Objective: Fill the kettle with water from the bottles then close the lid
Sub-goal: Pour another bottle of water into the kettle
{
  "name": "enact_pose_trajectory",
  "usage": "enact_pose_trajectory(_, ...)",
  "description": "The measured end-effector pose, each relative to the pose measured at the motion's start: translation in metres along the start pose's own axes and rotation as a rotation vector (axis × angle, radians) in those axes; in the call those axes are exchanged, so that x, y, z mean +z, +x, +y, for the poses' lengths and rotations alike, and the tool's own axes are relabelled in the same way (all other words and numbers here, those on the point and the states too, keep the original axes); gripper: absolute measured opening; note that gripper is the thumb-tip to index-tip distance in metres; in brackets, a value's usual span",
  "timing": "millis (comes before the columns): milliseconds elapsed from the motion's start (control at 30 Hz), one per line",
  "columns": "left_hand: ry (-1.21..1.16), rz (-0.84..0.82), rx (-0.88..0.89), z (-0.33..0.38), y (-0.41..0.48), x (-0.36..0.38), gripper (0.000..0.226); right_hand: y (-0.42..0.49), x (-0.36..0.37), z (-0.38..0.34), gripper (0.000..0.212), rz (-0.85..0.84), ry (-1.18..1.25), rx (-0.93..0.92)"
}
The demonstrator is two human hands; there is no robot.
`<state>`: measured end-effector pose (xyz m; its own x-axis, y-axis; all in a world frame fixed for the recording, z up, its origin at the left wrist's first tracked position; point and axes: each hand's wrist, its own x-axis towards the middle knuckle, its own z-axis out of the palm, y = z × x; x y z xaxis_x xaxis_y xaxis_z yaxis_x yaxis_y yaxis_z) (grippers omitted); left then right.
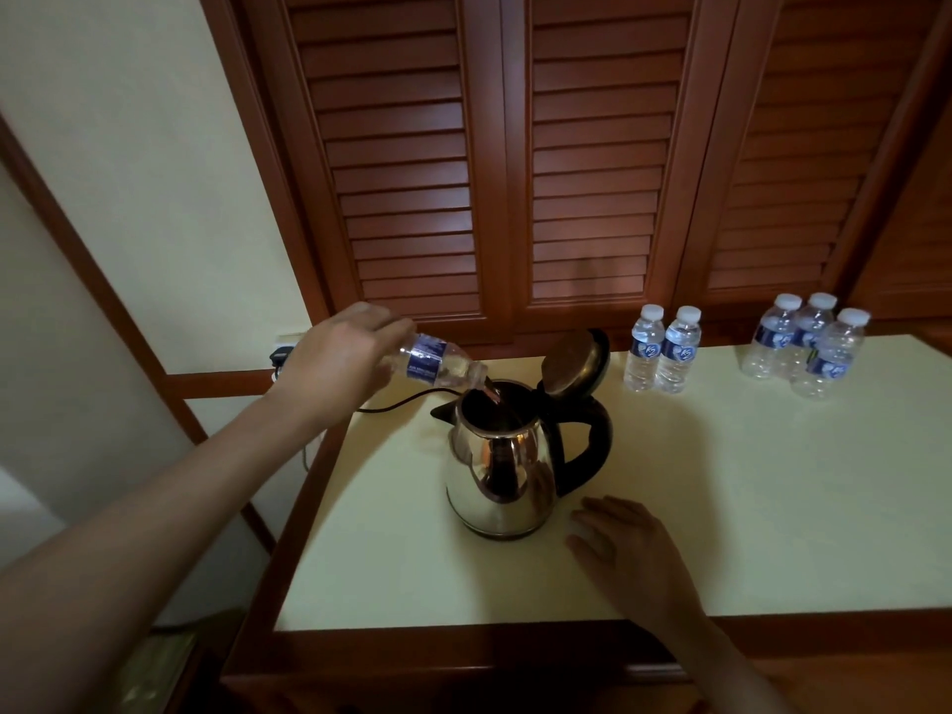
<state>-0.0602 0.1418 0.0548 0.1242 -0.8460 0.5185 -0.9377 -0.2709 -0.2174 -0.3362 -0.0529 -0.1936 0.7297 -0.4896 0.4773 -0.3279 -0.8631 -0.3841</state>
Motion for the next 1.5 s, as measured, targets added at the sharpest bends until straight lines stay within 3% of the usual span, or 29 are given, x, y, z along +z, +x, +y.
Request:
enact_pose_trajectory(700, 0.294, 0.005, 0.399, 0.008, 0.047, -0.045, 0.040, -0.001, 0.004, 0.006, 0.029, -0.004, 0.012, 0.011)
enact_pose_trajectory(967, 0.192, -0.012, 0.374, 0.018, 0.040, -0.025, 0.031, -0.001, 0.003, 0.003, 0.029, 0.027, 0.023, 0.018)
enact_pose_trajectory(1133, 0.136, -0.016, 0.371, 0.023, 0.031, -0.016, 0.046, -0.001, 0.003, 0.003, 0.033, 0.026, 0.026, 0.021)
enact_pose_trajectory(1233, 0.138, -0.010, 0.361, 0.018, 0.033, -0.017, 0.030, -0.001, 0.003, 0.003, 0.033, 0.024, 0.022, 0.034)
enact_pose_trajectory(1500, 0.114, 0.005, 0.313, 0.026, 0.024, -0.009, 0.040, -0.001, 0.003, 0.003, 0.036, 0.010, 0.006, 0.039)
